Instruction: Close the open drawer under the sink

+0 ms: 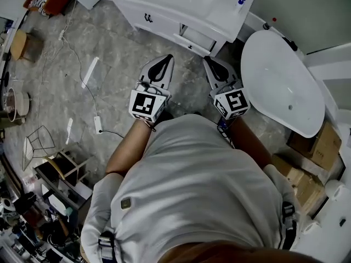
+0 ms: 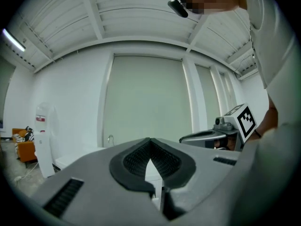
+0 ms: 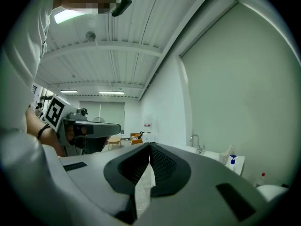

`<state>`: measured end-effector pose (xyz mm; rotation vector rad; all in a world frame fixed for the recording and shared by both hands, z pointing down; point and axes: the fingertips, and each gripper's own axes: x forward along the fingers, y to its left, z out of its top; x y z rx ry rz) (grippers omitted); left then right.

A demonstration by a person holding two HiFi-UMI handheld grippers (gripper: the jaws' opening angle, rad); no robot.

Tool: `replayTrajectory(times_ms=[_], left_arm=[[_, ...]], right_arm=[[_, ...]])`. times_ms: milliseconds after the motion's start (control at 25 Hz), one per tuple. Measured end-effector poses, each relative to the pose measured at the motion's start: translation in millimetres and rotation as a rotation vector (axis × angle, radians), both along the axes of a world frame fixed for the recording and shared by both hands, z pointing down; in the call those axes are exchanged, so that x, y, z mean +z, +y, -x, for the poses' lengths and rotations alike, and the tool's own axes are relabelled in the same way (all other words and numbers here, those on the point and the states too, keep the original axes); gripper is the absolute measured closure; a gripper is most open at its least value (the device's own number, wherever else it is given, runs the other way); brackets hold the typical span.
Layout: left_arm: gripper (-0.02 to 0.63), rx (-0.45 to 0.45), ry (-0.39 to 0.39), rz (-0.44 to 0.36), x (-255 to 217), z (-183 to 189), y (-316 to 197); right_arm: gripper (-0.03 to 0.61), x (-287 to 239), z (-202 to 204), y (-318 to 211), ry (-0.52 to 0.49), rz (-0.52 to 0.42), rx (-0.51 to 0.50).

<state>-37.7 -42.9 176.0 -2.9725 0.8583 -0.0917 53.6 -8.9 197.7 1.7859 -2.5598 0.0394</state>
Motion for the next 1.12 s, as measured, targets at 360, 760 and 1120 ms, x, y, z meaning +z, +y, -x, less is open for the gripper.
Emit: replayTrajectory(times_ms=[360,760,1120], left_arm=[[0.604,0.213,0.004,0.036,-1.3,26.6,-68.3],[0.604,0.362,-0.014,0.047,16.9,49.8,-110.0],[0.604,0.340,-0.031,0.111,69.9,39.2,-145.9]], right_arm=[[0.552,3.0,31.4,-50.7,0.007,0.044,0.214],[0.552,24.0,51.5,-76.0,0.024,0.064,0.394],[0.551,86.6,30.9,-106.3,0.056,0.109,0.453]])
